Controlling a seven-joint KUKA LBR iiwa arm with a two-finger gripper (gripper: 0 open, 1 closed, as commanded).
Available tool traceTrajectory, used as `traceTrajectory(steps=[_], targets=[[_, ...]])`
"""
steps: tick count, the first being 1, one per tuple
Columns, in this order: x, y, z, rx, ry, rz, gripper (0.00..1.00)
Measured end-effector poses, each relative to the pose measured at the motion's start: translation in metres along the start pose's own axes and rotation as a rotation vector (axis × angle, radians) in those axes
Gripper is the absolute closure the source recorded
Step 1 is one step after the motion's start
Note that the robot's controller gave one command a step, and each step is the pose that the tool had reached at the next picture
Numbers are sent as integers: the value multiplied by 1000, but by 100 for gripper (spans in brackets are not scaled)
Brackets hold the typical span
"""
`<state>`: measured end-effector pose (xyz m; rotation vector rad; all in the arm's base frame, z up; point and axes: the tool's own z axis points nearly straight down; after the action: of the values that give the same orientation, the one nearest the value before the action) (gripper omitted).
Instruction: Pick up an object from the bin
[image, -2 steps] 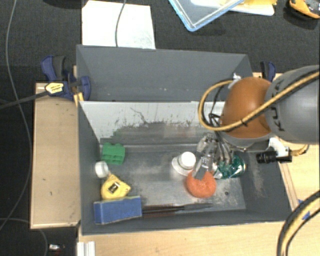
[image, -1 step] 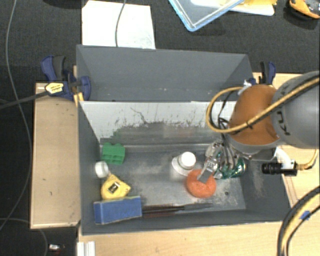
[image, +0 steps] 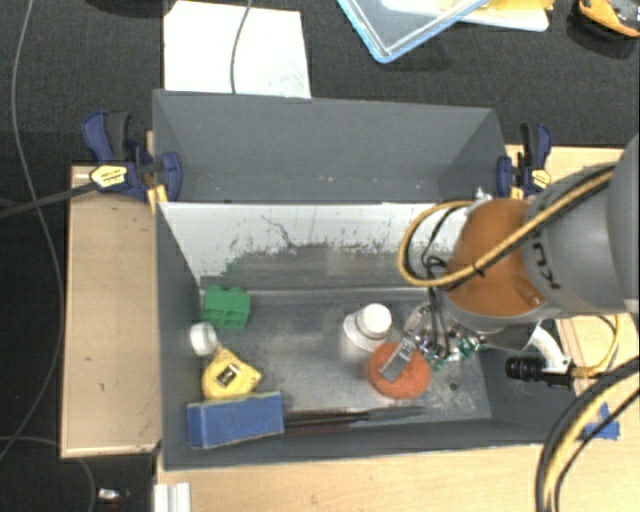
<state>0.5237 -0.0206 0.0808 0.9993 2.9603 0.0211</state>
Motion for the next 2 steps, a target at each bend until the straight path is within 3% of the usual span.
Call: traceTrajectory(steps=[1,2], targets=[[-52,-3,8,-1,-3,-138,0],[-9,-3,9,0,7,-83,100]])
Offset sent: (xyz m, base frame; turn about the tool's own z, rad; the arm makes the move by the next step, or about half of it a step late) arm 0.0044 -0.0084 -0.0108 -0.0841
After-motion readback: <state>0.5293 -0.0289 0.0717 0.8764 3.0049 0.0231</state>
